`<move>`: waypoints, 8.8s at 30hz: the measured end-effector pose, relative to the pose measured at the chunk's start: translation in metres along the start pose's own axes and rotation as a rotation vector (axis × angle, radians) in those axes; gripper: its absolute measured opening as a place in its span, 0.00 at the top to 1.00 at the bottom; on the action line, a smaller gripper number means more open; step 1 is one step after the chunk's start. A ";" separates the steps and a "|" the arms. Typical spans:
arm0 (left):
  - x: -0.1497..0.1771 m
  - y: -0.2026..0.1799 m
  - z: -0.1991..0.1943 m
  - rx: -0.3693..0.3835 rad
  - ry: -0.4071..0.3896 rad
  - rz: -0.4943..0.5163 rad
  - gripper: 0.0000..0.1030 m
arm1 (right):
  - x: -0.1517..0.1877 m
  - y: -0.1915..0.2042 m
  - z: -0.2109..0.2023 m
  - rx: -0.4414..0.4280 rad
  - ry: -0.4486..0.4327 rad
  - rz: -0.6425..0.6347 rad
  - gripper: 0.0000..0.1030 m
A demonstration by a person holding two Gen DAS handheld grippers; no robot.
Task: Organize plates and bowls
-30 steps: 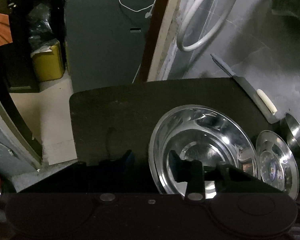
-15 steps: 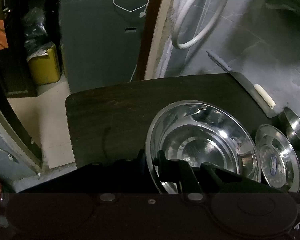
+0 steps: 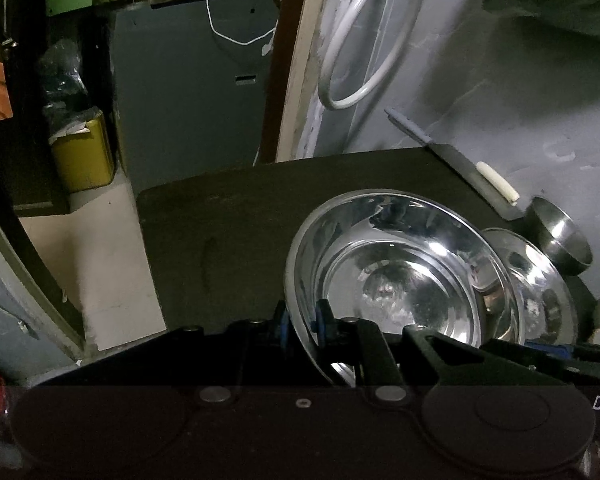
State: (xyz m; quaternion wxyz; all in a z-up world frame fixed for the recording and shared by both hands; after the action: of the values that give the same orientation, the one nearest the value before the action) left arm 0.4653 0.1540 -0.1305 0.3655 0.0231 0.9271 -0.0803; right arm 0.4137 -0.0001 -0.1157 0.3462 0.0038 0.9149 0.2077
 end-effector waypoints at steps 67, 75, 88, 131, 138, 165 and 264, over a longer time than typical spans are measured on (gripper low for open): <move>0.126 -0.145 -0.085 -0.009 0.157 0.178 0.76 | 0.103 -0.087 -0.146 0.100 0.138 0.012 0.63; 0.116 -0.139 -0.085 -0.016 0.141 0.139 0.44 | 0.104 -0.088 -0.142 0.122 0.157 -0.017 0.44; 0.081 -0.115 -0.072 -0.071 0.073 0.027 0.02 | 0.099 -0.108 -0.148 0.167 0.122 0.023 0.01; -0.004 -0.146 0.055 0.071 0.044 0.007 0.44 | -0.029 -0.150 -0.026 0.237 -0.036 -0.149 0.48; -0.001 -0.148 0.061 0.092 0.067 0.004 0.70 | -0.026 -0.154 -0.020 0.204 -0.015 -0.106 0.70; 0.007 -0.138 -0.031 0.103 -0.073 0.114 0.78 | -0.012 -0.114 -0.088 0.052 -0.121 -0.070 0.72; 0.123 -0.149 -0.092 -0.043 0.005 0.150 0.55 | 0.104 -0.083 -0.166 -0.003 0.056 -0.192 0.68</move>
State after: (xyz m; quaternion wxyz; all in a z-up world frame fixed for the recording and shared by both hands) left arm 0.2976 0.0201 -0.1285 0.3684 0.0849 0.9252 -0.0324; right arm 0.2410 -0.1230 -0.1015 0.3386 -0.0903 0.9201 0.1748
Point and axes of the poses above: each gripper's, at about its wrist camera, not at the fingertips, and z roughly the way its jaws point, y to its left, x to its underside, the point moved 10 cm from there along z, roughly the way its jaws point, and after that the axes turned 3 degrees about -x, right-handed, at the moved point
